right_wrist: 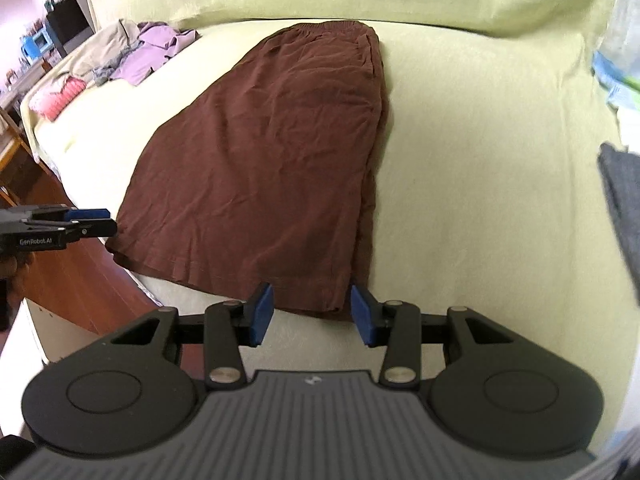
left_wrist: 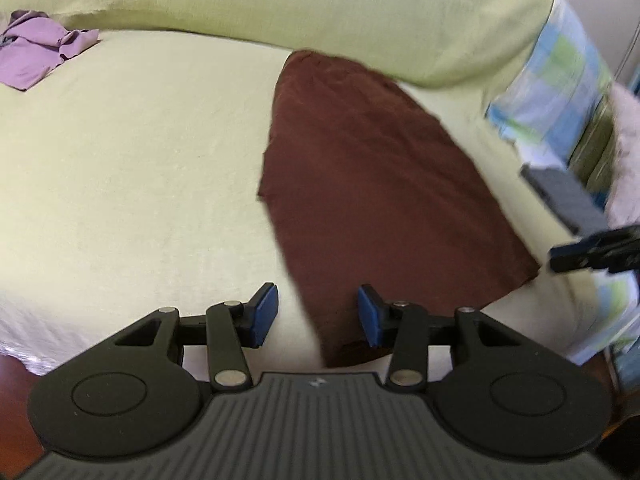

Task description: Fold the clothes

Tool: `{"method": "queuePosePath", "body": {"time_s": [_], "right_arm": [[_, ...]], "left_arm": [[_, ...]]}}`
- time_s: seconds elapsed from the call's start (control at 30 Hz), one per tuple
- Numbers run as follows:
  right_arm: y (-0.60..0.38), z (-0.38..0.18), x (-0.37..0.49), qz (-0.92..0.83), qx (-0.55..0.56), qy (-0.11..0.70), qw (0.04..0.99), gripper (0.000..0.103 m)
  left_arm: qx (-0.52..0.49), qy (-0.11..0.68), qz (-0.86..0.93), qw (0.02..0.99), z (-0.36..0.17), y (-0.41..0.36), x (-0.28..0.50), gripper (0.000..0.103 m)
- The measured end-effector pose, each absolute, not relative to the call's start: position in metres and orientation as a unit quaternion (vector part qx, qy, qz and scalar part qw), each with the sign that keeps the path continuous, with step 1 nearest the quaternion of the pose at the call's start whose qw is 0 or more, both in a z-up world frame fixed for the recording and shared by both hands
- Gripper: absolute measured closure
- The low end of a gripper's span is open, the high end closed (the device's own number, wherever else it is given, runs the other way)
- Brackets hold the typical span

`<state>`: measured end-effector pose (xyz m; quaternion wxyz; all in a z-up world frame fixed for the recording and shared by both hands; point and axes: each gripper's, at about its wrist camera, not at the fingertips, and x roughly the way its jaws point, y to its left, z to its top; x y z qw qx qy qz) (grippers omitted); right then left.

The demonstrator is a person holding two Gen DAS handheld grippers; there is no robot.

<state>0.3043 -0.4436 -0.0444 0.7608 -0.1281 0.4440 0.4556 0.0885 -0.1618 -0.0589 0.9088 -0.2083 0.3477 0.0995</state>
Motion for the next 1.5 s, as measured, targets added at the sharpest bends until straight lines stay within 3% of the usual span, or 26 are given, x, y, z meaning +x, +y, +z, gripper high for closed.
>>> {"method": "queuePosePath", "body": {"time_s": [0.17,0.6,0.73,0.83,0.93,1.0,1.17,1.23,1.27,1.3,1.5], "right_arm": [[-0.452,-0.072,0.318,0.474,-0.096,0.421,0.767,0.066],[-0.49,-0.107,0.332,0.56,0.027,0.368,0.742,0.069],[-0.493,-0.114,0.343,0.561,0.053,0.379,0.733,0.09],[-0.494,-0.117,0.349,0.562,0.073,0.393,0.725,0.091],[-0.493,-0.117,0.352,0.559,0.076,0.399,0.723,0.098],[-0.493,-0.119,0.354,0.556,0.082,0.406,0.721,0.099],[-0.494,-0.121,0.359,0.552,0.102,0.423,0.711,0.1],[-0.493,-0.121,0.361,0.554,0.105,0.433,0.704,0.1],[-0.492,-0.122,0.362,0.554,0.103,0.436,0.701,0.1],[-0.492,-0.122,0.362,0.555,0.098,0.436,0.702,0.1],[-0.491,-0.122,0.359,0.552,0.096,0.434,0.706,0.1]], "left_arm": [[-0.203,0.293,0.113,0.927,-0.072,-0.171,0.079,0.054],[-0.218,0.272,0.116,0.93,-0.093,-0.186,0.077,0.054],[-0.258,0.269,0.112,0.921,-0.094,-0.184,0.07,0.055],[-0.28,0.273,0.109,0.914,-0.093,-0.183,0.068,0.055],[-0.293,0.279,0.117,0.907,-0.093,-0.181,0.07,0.064],[-0.297,0.282,0.124,0.904,-0.091,-0.18,0.072,0.084],[-0.366,0.25,0.124,0.888,-0.097,-0.166,0.062,0.085],[-0.392,0.234,0.126,0.881,-0.098,-0.159,0.056,0.074],[-0.4,0.228,0.126,0.879,-0.098,-0.156,0.053,0.063],[-0.403,0.225,0.123,0.879,-0.097,-0.155,0.052,0.062],[-0.394,0.229,0.112,0.883,-0.095,-0.162,0.053,0.066]]}}
